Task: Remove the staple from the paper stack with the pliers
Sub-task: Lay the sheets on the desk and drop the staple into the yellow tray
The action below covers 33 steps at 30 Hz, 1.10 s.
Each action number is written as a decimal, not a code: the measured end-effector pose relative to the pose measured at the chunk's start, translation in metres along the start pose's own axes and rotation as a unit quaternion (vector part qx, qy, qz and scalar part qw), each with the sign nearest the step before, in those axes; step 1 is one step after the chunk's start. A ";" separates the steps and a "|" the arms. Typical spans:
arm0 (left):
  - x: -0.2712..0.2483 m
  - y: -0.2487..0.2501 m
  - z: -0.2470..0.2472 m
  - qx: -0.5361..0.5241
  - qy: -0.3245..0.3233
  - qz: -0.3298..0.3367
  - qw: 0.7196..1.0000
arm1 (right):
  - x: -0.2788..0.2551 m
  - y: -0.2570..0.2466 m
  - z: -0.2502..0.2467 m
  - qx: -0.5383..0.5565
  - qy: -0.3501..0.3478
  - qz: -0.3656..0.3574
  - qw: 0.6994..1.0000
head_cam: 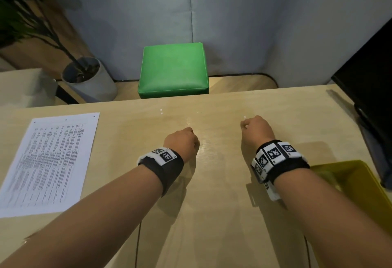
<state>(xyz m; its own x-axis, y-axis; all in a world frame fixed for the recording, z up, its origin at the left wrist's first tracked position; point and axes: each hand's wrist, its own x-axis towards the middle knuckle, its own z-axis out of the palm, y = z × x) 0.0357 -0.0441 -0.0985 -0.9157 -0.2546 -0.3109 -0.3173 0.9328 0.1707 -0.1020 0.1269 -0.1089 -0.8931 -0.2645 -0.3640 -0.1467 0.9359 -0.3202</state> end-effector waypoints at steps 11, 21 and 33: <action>-0.003 0.002 0.002 0.011 0.002 -0.003 1.000 | -0.003 0.000 -0.004 -0.061 0.002 -0.022 0.998; -0.004 0.003 0.004 -0.010 0.031 -0.012 0.999 | -0.020 -0.001 0.000 0.021 0.025 -0.010 0.999; -0.010 0.006 0.009 0.078 0.020 0.024 0.996 | -0.031 -0.001 0.003 -0.058 -0.018 -0.042 0.997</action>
<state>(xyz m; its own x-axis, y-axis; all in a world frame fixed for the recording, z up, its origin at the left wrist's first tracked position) 0.0449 -0.0333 -0.1031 -0.9392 -0.2152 -0.2675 -0.2329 0.9718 0.0358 -0.0725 0.1330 -0.1001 -0.8600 -0.3490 -0.3722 -0.2705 0.9304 -0.2474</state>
